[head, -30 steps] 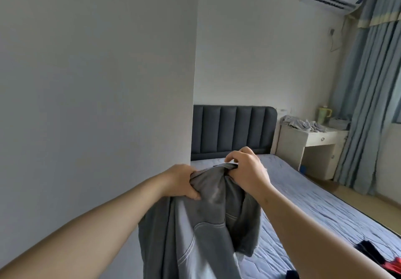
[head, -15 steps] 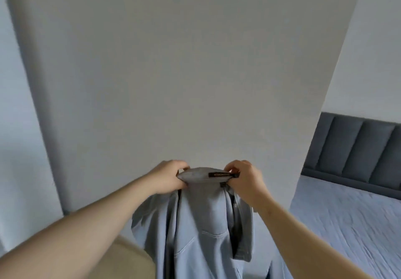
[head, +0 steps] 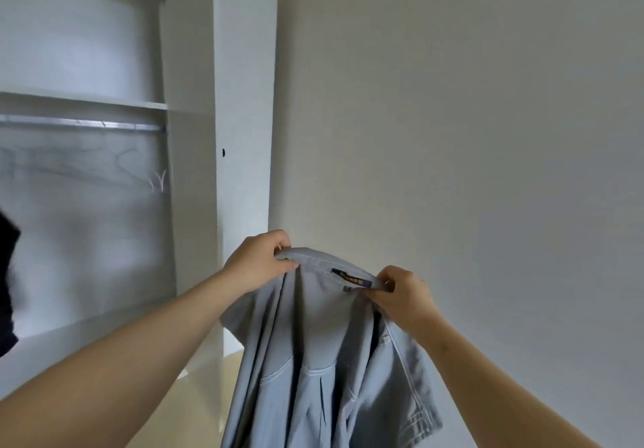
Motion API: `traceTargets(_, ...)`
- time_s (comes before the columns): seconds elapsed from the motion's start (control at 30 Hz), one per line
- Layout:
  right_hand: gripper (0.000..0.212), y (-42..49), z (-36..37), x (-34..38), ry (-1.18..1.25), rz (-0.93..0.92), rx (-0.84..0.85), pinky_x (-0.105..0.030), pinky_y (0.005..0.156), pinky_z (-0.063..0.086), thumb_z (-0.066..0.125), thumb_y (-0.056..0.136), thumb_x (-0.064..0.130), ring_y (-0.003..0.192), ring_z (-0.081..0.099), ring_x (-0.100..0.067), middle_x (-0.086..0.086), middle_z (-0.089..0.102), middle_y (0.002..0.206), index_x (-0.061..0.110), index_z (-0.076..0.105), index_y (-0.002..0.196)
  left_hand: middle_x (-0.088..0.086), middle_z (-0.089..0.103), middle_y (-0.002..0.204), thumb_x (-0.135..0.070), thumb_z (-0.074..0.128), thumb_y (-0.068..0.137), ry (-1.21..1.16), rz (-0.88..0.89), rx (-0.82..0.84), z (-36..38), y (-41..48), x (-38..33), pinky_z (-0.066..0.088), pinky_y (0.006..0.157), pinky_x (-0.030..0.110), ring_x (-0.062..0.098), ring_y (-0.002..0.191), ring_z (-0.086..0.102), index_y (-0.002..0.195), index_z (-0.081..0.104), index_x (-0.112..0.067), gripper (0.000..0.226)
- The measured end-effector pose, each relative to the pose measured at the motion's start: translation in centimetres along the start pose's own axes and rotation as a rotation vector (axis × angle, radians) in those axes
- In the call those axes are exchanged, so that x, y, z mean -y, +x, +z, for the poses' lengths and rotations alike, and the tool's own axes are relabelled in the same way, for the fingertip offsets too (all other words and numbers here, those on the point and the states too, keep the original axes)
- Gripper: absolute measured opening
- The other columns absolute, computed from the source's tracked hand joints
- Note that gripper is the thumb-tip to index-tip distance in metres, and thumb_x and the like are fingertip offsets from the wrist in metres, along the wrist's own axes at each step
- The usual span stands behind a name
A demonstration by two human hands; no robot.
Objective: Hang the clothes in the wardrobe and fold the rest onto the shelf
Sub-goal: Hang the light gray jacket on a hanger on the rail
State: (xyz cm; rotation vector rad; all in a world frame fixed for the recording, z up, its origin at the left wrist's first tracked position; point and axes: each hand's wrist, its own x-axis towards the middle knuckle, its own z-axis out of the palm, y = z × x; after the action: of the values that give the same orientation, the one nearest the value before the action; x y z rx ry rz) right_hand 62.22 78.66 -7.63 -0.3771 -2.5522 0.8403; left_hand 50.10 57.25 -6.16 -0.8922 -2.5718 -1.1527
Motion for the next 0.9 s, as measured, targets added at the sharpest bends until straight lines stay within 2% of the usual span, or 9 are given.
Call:
traceTargets(0.07, 0.027, 2.3, 2.8, 3.0, 0.04, -0.044, 0.017, -0.014, 0.048, 0.033, 0.068, 0.081, 0.021, 0.061, 0.046, -0.01, 0.009, 0.051, 0.063, 0.027, 0.047, 0.065, -0.012, 0.052, 0.067, -0.026, 0.076, 0.073, 0.058, -0.017, 0.025, -3.2, 0.6, 3.3, 0.035, 0.059, 0.024, 0.008, 0.063, 0.047, 0.067, 0.047, -0.032, 0.031)
traceTargets(0.17, 0.024, 5.3, 7.5, 7.5, 0.084, -0.099, 0.06, -0.017, 0.05, 0.034, 0.069, 0.078, 0.017, 0.059, 0.044, -0.008, 0.008, 0.05, 0.062, 0.023, 0.048, 0.068, -0.013, 0.049, 0.064, -0.032, 0.077, 0.073, 0.178, -0.02, 0.209, -7.8, 0.4, 8.7, 0.031, 0.052, 0.015, -0.001, 0.058, 0.042, 0.067, 0.049, -0.032, 0.03)
traceTargets(0.27, 0.029, 7.7, 12.9, 11.7, 0.109, -0.142, 0.142, -0.012, 0.044, 0.03, 0.066, 0.076, 0.01, 0.056, 0.039, -0.006, 0.007, 0.046, 0.063, 0.022, 0.042, 0.066, -0.011, 0.047, 0.065, -0.035, 0.067, 0.083, 0.309, -0.048, 0.285, -12.0, -0.3, 14.1, 0.029, 0.052, 0.012, -0.001, 0.058, 0.042, 0.066, 0.047, -0.029, 0.027)
traceTargets(0.4, 0.036, 11.0, 20.0, 17.9, 0.184, -0.198, 0.173, -0.012, 0.043, 0.031, 0.065, 0.077, 0.007, 0.054, 0.035, -0.009, 0.004, 0.042, 0.062, 0.019, 0.034, 0.064, -0.006, 0.052, 0.071, -0.027, 0.056, 0.091, 0.375, -0.14, 0.121, -17.5, -0.9, 20.7, 0.039, 0.067, 0.027, 0.015, 0.074, 0.053, 0.072, 0.053, -0.02, 0.021)
traceTargets(0.5, 0.033, 13.0, 24.6, 22.4, 0.149, -0.234, 0.22, -0.021, 0.05, 0.031, 0.066, 0.08, 0.02, 0.057, 0.04, -0.009, 0.004, 0.045, 0.064, 0.019, 0.036, 0.065, -0.007, 0.063, 0.092, -0.024, 0.049, 0.093, 0.506, -0.22, -0.087, -20.9, -2.1, 25.0, 0.047, 0.077, 0.033, 0.016, 0.091, 0.057, 0.096, 0.063, -0.025, 0.014)
traceTargets(0.57, 0.03, 13.8, 26.8, 24.5, 0.126, -0.239, 0.228, -0.023, 0.051, 0.032, 0.063, 0.082, 0.029, 0.059, 0.044, -0.01, 0.003, 0.049, 0.064, 0.02, 0.039, 0.066, 0.0, 0.066, 0.094, -0.021, 0.047, 0.094, 0.52, -0.24, -0.267, -22.5, -2.6, 27.0, 0.046, 0.07, 0.033, 0.021, 0.089, 0.059, 0.102, 0.062, -0.023, 0.017)
traceTargets(0.67, 0.026, 15.6, 31.3, 27.8, 0.192, -0.295, 0.254, -0.023, 0.05, 0.031, 0.059, 0.083, 0.023, 0.056, 0.043, -0.01, 0.003, 0.048, 0.062, 0.018, 0.041, 0.065, 0.007, 0.063, 0.081, -0.024, 0.049, 0.094, 0.54, -0.331, -0.462, -25.2, -3.3, 30.3, 0.038, 0.061, 0.031, 0.026, 0.078, 0.059, 0.091, 0.058, -0.016, 0.013)
traceTargets(0.8, 0.025, 17.8, 36.9, 31.6, 0.429, -0.287, 0.315, -0.019, 0.048, 0.028, 0.057, 0.083, 0.009, 0.054, 0.039, -0.01, 0.002, 0.045, 0.063, 0.017, 0.041, 0.065, -0.005, 0.052, 0.072, -0.037, 0.056, 0.089, 0.596, -0.467, -0.452, -27.8, -4.1, 34.5, 0.035, 0.06, 0.029, 0.016, 0.072, 0.051, 0.081, 0.049, -0.022, 0.018)
traceTargets(0.9, 0.016, 20.4, 40.6, 33.7, 0.579, -0.25, 0.347, -0.018, 0.046, 0.032, 0.06, 0.082, 0.012, 0.054, 0.045, -0.006, 0.004, 0.05, 0.067, 0.024, 0.05, 0.077, -0.016, 0.046, 0.07, -0.036, 0.064, 0.084, 0.58, -0.515, -0.287, -30.2, -3.6, 37.6, 0.034, 0.057, 0.016, 0.002, 0.067, 0.046, 0.089, 0.053, -0.021, 0.019)
